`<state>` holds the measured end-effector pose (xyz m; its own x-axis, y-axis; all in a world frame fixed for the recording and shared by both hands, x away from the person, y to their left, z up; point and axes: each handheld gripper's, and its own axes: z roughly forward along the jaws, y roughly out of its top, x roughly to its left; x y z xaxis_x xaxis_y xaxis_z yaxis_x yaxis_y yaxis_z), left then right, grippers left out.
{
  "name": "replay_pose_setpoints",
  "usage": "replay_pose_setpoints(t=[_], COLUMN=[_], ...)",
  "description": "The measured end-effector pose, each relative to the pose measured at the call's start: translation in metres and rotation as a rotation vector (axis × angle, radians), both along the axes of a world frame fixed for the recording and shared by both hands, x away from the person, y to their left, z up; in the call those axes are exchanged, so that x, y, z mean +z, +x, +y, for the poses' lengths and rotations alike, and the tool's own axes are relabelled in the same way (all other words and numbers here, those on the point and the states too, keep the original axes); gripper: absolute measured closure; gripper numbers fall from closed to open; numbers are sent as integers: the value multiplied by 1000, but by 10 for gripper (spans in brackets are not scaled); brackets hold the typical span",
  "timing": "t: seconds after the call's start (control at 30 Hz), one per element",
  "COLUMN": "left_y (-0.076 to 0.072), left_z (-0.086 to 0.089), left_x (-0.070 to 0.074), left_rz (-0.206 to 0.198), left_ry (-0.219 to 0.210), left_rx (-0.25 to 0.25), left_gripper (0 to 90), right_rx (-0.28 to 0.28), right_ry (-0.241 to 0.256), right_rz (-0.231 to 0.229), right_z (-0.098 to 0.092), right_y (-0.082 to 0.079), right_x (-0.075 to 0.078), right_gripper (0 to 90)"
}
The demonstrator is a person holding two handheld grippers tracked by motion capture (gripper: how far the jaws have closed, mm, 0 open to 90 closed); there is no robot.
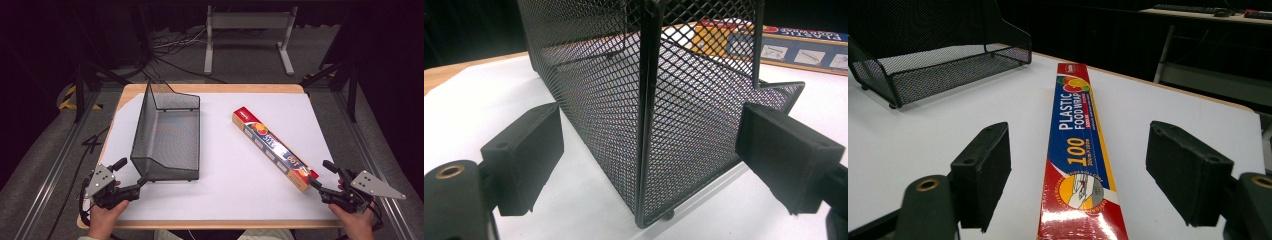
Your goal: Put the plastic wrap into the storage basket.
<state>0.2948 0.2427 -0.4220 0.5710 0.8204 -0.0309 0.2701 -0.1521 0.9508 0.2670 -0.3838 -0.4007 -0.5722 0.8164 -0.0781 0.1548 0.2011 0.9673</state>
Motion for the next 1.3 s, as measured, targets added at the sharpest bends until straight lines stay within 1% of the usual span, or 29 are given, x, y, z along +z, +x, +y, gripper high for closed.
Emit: replay_pose_setpoints(t=[0.07, 0.17, 0.2, 0.27, 0.37, 0.43, 0.5, 0.57, 0.67, 0.7, 0.77, 0.8, 0.87, 0.97, 1.07, 1.17, 1.23, 1.3], left_y=[0, 0, 0, -1, -1, -1, -1, -1, -2, -2, -1, -2, -2, -2, -2, -2, -2, -3], left_z=[0, -1, -1, -1, 0, -1, -1, -1, -1, -1, -1, -2, -2, -2, -1, 0, 0, 0], left_x=[0, 0, 0, 0, 1, 0, 0, 1, 1, 1, 1, 1, 1, 1, 1, 0, 1, 0], left_rz=[0, 0, -1, -2, -2, -2, -1, -2, -1, 1, -1, 2, 2, -3, -1, -1, -1, -2], left_ry=[-2, 0, 1, 1, 1, 2, 3, 7, 7, 8, 7, 15, 19, 15, 19, 15, 14, 18], left_rx=[1, 1, 0, 1, 1, 3, 3, 5, 7, 9, 8, 8, 5, 8, 10, 13, 14, 14], left_gripper=[129, 129, 129, 129, 129, 130, 129, 129, 129, 130, 130, 130, 130, 130, 130, 130, 131, 131], right_rx=[6, 9, 7, -3, 3, -2, -1, -4, -12, -11, 11, 19, 48, 58, 67, 77, 86, 89], right_ry=[5, 11, 5, -7, -6, -14, -17, -19, -24, -24, -30, -34, -50, -68, -99, -116, -123, -117], right_rz=[-4, 4, 27, 40, 58, 66, 62, 67, 80, 89, 112, 121, 167, 235, 257, 270, 285, 293], right_z=[0, 1, 1, 3, 4, 5, 6, 7, 9, 10, 14, 16, 22, 32, 41, 50, 55, 57], right_y=[0, 0, 1, 3, 4, 6, 7, 8, 12, 16, 22, 25, 35, 50, 62, 73, 81, 84], right_x=[1, 2, 2, 3, 4, 7, 12, 16, 22, 25, 30, 32, 38, 45, 51, 57, 63, 64], right_gripper=[272, 287, 289, 302, 305, 305, 305, 293, 249, 234, 233, 230, 230, 225, 223, 213, 195, 191])
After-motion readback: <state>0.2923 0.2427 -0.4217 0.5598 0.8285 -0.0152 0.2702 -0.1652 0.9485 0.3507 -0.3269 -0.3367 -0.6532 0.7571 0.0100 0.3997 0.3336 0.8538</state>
